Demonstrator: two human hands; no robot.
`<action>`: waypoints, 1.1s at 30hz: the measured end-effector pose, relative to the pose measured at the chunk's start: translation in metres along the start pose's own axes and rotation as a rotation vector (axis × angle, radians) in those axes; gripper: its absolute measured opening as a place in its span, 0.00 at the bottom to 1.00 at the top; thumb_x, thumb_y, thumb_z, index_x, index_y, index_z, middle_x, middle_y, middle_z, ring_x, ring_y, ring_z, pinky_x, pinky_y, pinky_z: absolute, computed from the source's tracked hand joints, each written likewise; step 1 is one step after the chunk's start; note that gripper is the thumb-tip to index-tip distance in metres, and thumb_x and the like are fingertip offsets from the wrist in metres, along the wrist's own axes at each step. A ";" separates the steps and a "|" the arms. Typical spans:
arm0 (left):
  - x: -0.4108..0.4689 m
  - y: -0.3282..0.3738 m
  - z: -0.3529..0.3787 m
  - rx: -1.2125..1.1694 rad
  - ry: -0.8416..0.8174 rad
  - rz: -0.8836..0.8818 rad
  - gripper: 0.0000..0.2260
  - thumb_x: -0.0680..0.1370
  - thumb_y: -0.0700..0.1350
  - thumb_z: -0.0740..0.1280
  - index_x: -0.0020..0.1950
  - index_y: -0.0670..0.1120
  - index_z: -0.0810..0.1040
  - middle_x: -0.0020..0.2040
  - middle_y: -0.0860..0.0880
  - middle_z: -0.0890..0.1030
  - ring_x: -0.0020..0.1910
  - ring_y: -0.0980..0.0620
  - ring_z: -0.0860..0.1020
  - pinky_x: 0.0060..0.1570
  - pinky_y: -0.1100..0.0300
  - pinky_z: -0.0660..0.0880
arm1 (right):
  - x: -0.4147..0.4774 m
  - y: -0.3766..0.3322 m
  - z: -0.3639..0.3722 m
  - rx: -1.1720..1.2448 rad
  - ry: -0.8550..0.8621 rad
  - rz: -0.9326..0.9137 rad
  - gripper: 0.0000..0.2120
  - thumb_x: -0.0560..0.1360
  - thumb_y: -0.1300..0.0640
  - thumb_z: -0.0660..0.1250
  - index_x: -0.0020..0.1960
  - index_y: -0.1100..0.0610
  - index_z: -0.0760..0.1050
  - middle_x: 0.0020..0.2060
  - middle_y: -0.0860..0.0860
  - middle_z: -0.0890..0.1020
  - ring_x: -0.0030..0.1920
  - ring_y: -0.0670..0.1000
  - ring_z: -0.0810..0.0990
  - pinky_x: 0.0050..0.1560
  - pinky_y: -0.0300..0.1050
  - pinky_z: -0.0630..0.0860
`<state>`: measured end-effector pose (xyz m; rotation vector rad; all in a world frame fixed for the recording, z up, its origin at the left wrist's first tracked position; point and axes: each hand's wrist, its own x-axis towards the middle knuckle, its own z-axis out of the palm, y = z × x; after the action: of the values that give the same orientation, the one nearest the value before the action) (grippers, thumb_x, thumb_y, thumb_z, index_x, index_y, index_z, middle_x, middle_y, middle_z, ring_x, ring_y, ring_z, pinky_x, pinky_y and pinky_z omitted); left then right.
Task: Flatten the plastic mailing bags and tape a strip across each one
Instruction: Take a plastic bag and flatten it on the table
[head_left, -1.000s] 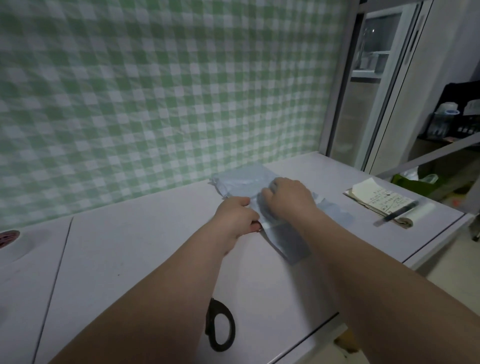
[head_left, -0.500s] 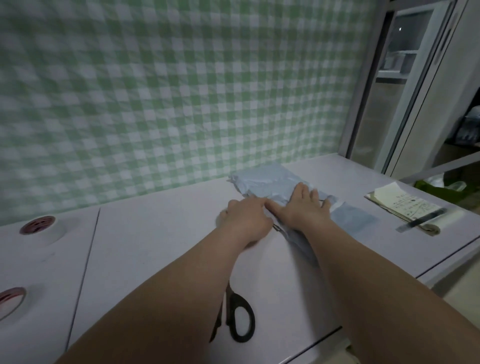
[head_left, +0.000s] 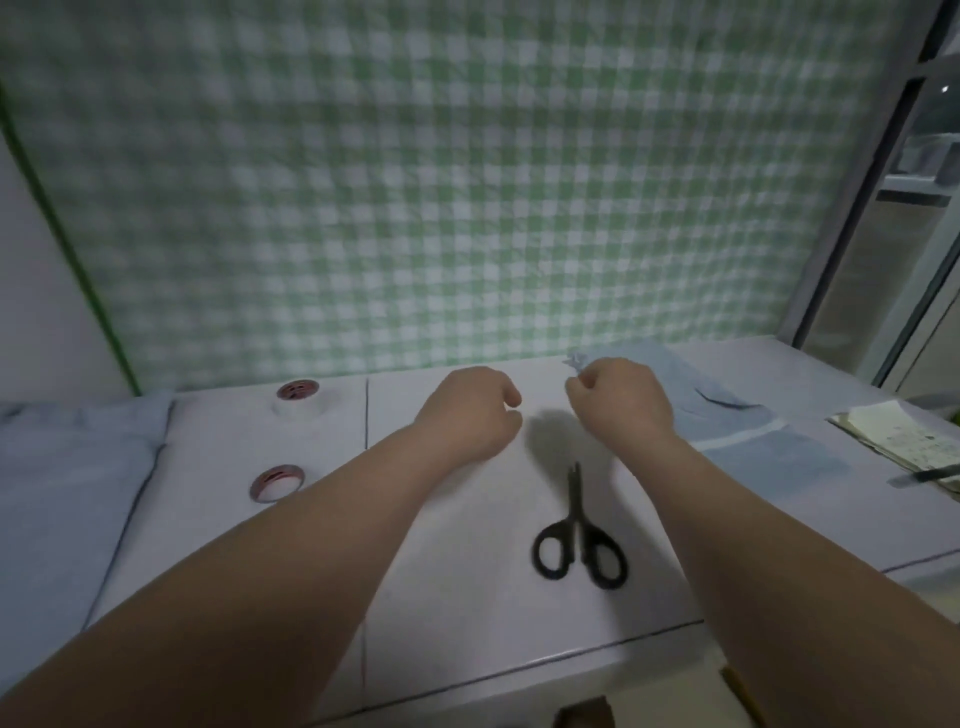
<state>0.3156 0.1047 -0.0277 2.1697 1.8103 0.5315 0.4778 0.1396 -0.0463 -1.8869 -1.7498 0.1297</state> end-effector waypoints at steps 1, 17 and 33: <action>-0.012 -0.009 -0.010 0.023 0.015 -0.013 0.15 0.78 0.46 0.63 0.63 0.49 0.77 0.61 0.50 0.77 0.60 0.51 0.74 0.59 0.60 0.71 | -0.009 -0.015 0.002 0.014 -0.018 -0.022 0.18 0.75 0.55 0.59 0.27 0.54 0.64 0.25 0.50 0.69 0.27 0.50 0.68 0.26 0.40 0.57; -0.198 -0.179 -0.107 0.493 -0.232 -0.565 0.21 0.76 0.57 0.65 0.60 0.42 0.72 0.55 0.44 0.78 0.51 0.48 0.76 0.38 0.62 0.68 | -0.148 -0.180 0.047 0.210 -0.334 -0.288 0.14 0.74 0.49 0.64 0.41 0.60 0.80 0.38 0.52 0.82 0.40 0.54 0.80 0.39 0.46 0.76; -0.222 -0.246 -0.120 0.356 0.013 -0.743 0.15 0.77 0.50 0.61 0.58 0.42 0.72 0.60 0.40 0.75 0.58 0.41 0.73 0.58 0.54 0.69 | -0.198 -0.251 0.080 0.592 -0.728 -0.115 0.02 0.72 0.61 0.64 0.40 0.59 0.75 0.35 0.58 0.75 0.33 0.55 0.74 0.38 0.48 0.76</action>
<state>0.0107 -0.0710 -0.0490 1.4629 2.6560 0.0506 0.1911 -0.0229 -0.0584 -1.3637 -1.9429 1.2714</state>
